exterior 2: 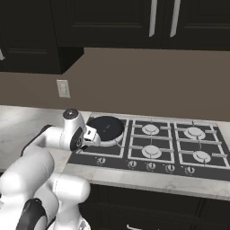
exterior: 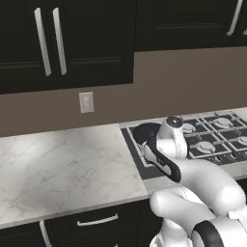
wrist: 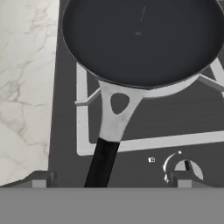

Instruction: Move the pot and pan from the stove into the sink.

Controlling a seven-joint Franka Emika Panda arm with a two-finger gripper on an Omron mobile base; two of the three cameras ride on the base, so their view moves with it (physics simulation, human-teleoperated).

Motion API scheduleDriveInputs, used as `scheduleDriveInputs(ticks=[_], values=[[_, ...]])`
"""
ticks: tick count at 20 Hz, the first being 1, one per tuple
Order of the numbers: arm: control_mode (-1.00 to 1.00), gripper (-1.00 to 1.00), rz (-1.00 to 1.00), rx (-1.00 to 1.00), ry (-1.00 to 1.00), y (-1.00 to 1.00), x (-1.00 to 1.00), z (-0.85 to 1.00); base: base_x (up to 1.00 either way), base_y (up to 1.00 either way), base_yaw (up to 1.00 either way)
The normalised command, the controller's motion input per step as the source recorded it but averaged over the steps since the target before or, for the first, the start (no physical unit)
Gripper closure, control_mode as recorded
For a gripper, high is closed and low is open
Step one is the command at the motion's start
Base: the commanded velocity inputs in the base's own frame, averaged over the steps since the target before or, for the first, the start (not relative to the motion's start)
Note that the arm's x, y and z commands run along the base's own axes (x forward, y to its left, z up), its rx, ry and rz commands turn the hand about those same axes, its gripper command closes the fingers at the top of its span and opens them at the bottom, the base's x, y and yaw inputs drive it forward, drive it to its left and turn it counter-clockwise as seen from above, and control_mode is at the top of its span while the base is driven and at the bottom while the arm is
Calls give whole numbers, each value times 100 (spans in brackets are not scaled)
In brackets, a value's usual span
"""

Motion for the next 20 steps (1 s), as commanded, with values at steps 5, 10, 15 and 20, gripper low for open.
scheduleDriveInputs(ticks=[5,10,15,20], values=[[-100,-100,0,3,-12,1,-5,-80,0,0,0],[-100,-100,0,0,-9,0,-7,-68,0,0,0],[-100,-100,0,0,-8,0,-13,-78,0,0,0],[-100,-100,0,0,-6,3,-19,-84,0,0,0]])
